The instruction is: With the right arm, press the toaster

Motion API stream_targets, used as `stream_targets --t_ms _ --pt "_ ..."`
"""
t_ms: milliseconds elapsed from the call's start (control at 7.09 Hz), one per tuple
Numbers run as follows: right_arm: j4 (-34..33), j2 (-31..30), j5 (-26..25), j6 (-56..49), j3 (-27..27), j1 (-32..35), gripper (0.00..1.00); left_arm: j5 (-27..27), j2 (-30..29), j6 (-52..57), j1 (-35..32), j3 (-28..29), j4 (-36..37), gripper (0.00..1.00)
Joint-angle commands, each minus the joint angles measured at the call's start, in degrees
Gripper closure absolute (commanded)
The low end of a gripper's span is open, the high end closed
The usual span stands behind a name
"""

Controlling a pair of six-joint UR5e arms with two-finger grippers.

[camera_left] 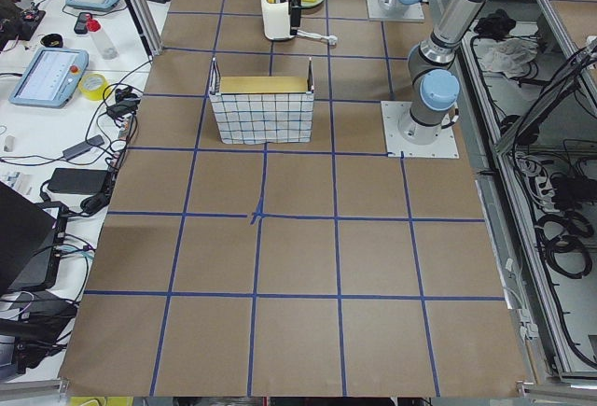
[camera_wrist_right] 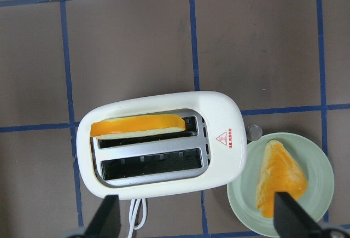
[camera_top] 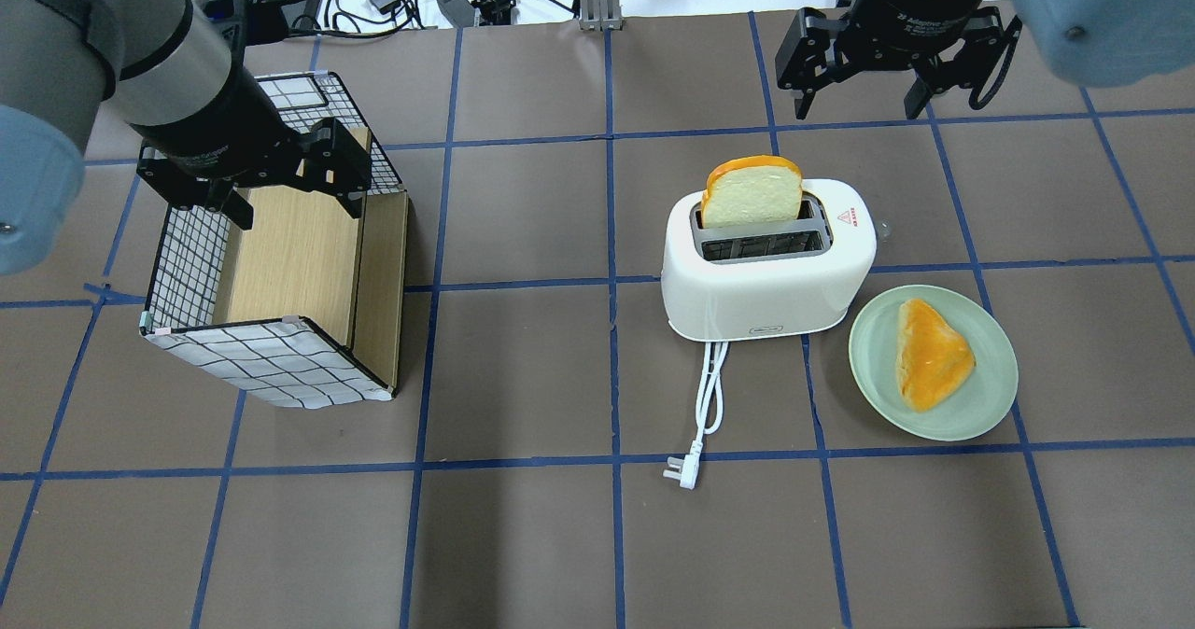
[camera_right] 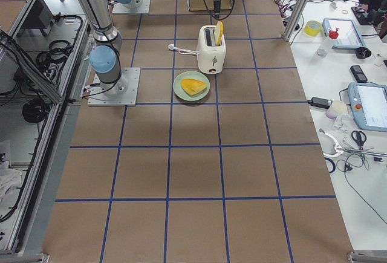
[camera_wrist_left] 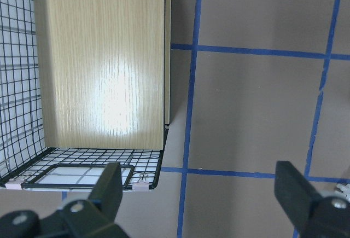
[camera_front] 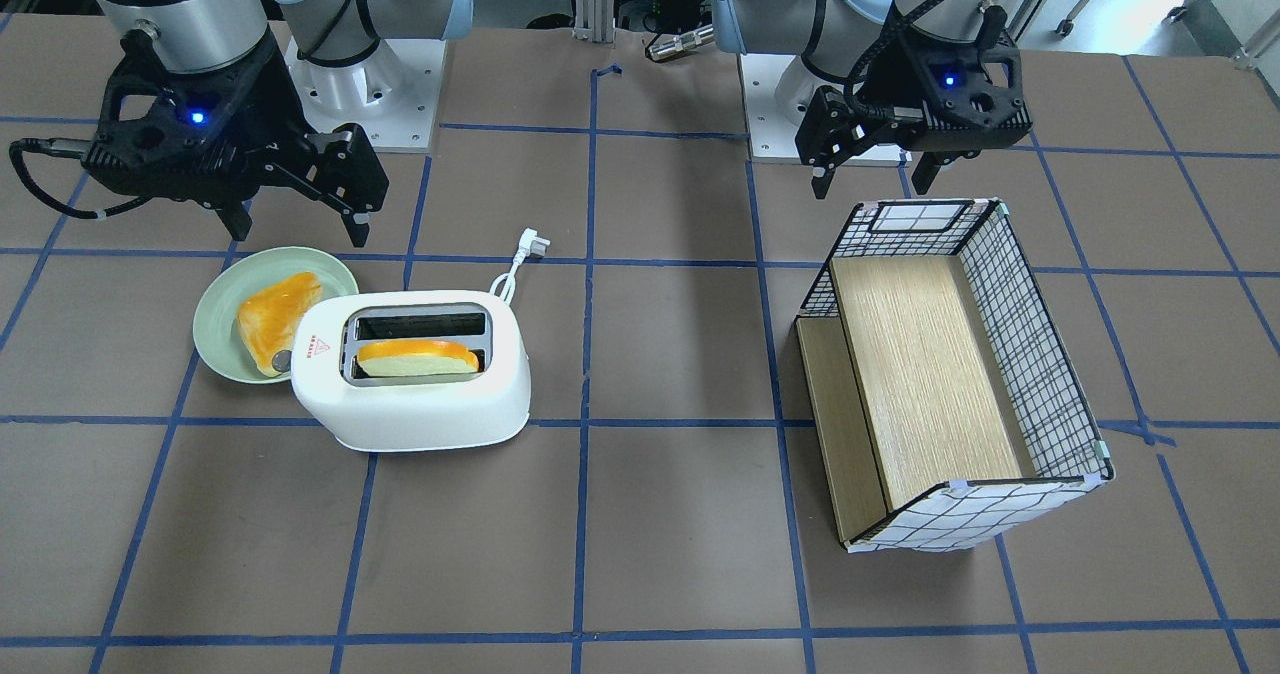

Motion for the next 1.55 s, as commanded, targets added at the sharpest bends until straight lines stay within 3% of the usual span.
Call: stream_targets --t_ms 0,846,987,1128,1410 --pt "0.0 0.1 -0.1 -0.2 0.1 0.0 0.0 -0.1 0.0 0.0 0.0 0.0 0.0 0.0" --pt "-0.1 0.2 0.4 -0.9 -0.1 -0.2 0.02 0.0 0.0 0.0 0.0 0.0 0.0 0.0" --pt "0.0 -0.2 0.5 -0.7 -0.3 -0.3 0.44 0.0 0.0 0.0 0.0 0.0 0.0 0.0" --pt "0.3 -0.6 0.8 -0.8 -0.3 -0.6 0.95 0.0 0.0 0.0 0.0 0.0 0.0 0.0" --pt "2.1 -1.2 1.3 -0.8 -0.3 -0.7 1.0 0.0 0.0 0.0 0.0 0.0 0.0 0.0"
